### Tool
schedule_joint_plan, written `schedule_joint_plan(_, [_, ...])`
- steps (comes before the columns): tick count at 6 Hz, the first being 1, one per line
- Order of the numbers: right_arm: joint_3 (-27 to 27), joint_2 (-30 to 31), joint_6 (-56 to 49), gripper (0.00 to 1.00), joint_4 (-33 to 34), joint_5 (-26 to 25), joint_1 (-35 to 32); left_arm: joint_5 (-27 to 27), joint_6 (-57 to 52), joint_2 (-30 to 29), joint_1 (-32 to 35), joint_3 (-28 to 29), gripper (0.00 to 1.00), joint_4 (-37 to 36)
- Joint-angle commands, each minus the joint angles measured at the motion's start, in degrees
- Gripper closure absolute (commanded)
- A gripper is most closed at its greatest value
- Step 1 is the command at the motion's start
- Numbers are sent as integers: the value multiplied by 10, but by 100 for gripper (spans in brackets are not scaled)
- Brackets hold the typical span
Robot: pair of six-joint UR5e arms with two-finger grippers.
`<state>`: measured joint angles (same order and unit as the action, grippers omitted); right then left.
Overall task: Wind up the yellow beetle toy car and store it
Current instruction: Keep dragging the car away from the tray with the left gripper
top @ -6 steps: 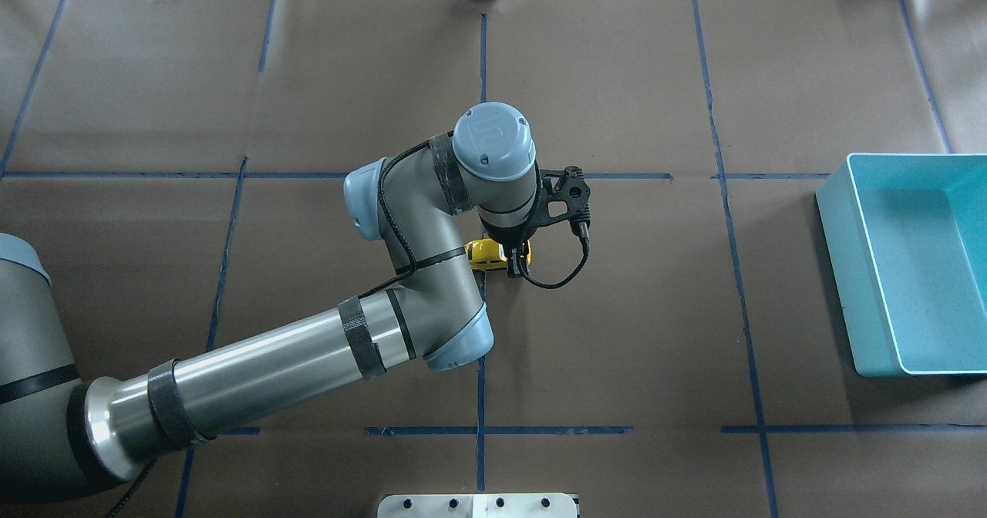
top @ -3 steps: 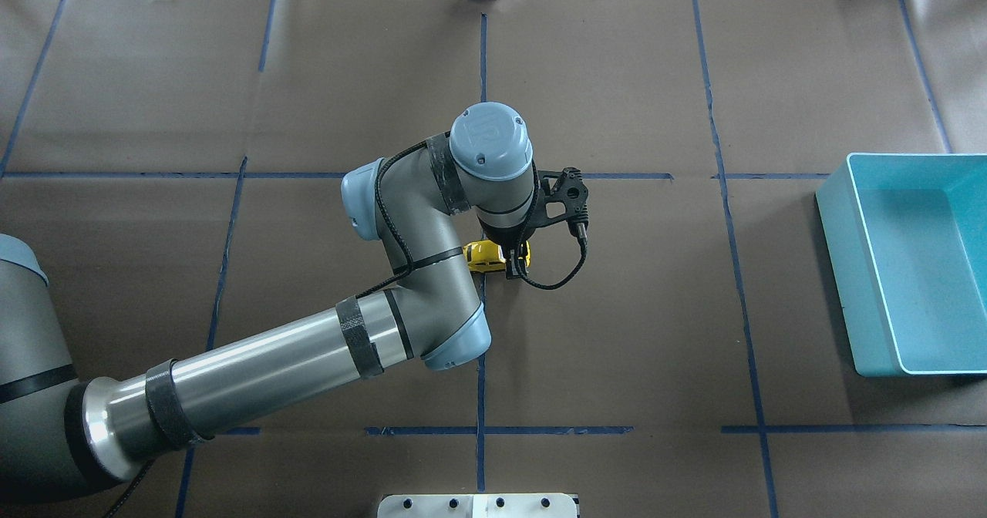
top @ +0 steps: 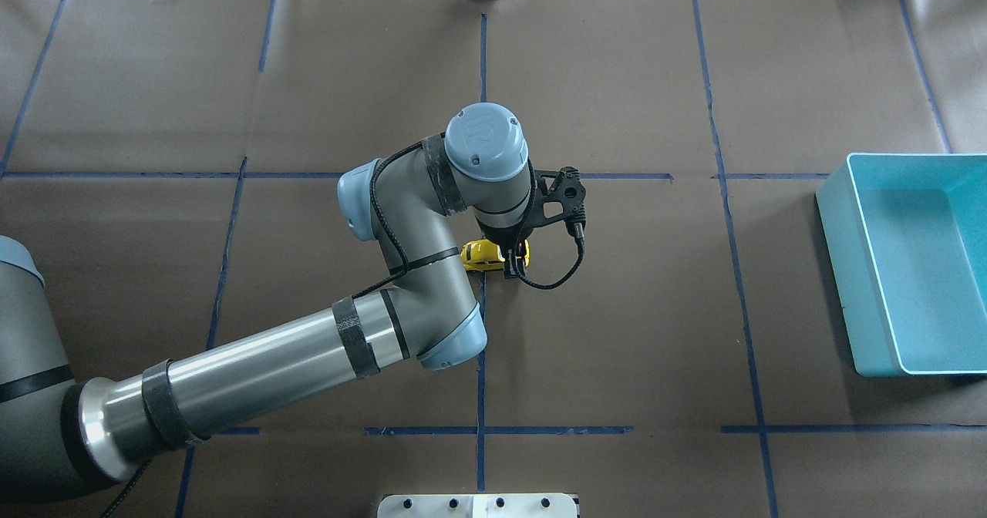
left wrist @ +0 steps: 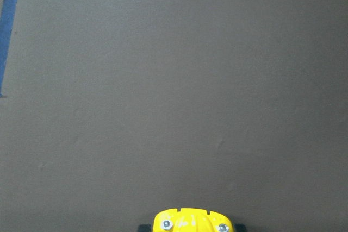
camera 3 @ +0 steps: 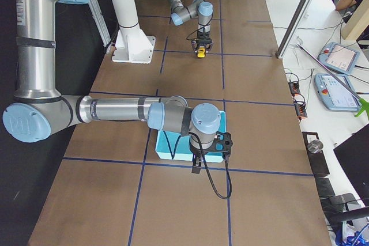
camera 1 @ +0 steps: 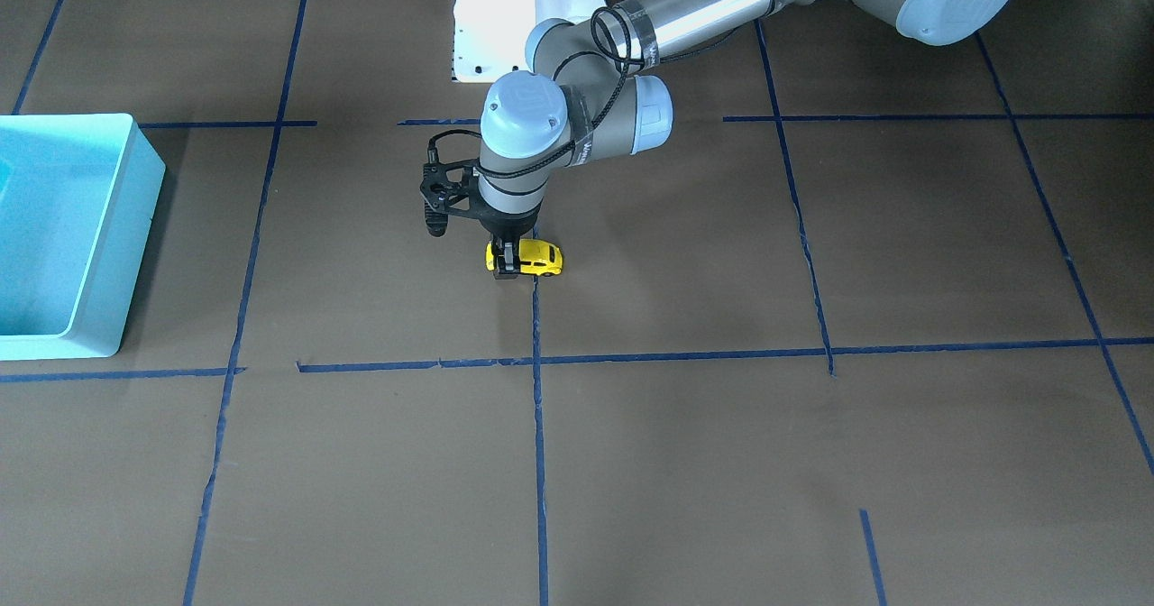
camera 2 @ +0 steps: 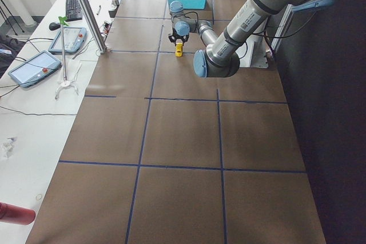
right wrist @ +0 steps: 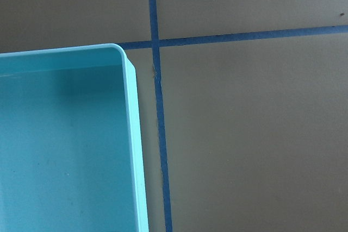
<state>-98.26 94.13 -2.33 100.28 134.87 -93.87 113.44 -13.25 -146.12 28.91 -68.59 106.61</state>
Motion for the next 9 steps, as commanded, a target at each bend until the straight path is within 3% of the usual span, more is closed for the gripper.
schedule_joint_plan(1, [0,0,0,0,0,0,0,-2,0,18,5,-12,98,11])
schedule_joint_plan(9, [-1,-1,0,0,0,0,0,0,-22,156,23,-138,98,36])
